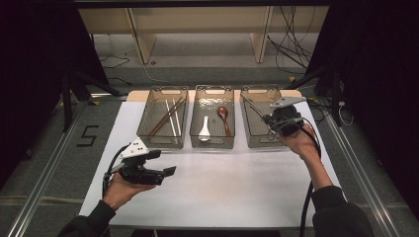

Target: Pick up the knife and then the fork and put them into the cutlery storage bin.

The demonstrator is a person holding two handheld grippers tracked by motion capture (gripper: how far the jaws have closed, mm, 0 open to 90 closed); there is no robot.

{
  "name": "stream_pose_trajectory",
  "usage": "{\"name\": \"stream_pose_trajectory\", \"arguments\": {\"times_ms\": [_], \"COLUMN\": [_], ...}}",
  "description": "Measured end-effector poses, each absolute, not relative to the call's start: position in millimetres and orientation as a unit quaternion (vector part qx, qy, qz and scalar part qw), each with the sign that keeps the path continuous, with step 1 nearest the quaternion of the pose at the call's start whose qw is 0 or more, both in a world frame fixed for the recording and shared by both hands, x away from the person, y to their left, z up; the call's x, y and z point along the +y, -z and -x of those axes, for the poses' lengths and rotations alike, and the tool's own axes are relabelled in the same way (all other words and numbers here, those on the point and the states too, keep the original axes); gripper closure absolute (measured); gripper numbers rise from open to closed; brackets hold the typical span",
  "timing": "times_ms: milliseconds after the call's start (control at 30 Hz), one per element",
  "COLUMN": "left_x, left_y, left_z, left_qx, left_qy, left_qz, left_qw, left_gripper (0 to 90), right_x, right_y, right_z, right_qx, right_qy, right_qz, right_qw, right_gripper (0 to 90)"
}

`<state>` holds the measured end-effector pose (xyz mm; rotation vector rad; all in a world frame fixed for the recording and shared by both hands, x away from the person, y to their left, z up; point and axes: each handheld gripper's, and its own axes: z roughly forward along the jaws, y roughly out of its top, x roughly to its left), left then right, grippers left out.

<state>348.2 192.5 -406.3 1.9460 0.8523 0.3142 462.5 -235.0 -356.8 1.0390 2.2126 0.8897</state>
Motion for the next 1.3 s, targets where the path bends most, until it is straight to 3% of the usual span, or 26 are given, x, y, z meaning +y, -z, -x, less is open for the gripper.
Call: {"name": "stream_pose_trajectory", "arguments": {"times_ms": [500, 1000, 1033, 1133, 1300], "left_x": [195, 194, 194, 194, 194], "left_y": [410, 413, 412, 412, 412], "left_z": [-344, -345, -345, -344, -344], "left_qx": [0.348, 0.347, 0.346, 0.347, 0.35], "left_qy": [-0.136, -0.134, -0.134, -0.133, -0.133], "left_qz": [-0.797, -0.798, -0.799, -0.798, -0.793], "left_qw": [0.475, 0.475, 0.474, 0.474, 0.481], "left_gripper": [16.8, 16.5, 16.4, 16.3, 16.2], "right_x": [-244, -247, -246, -245, -245], "right_y": [367, 380, 381, 381, 378], "right_z": [-509, -523, -524, -526, -521], "right_qx": [0.789, 0.775, 0.774, 0.768, 0.771], "right_qy": [-0.309, -0.292, -0.291, -0.301, -0.31], "right_qz": [-0.464, -0.495, -0.498, -0.502, -0.497], "right_qw": [0.26, 0.261, 0.262, 0.258, 0.251], "right_gripper": [88.5, 87.6, 86.4, 65.5, 51.7]}}
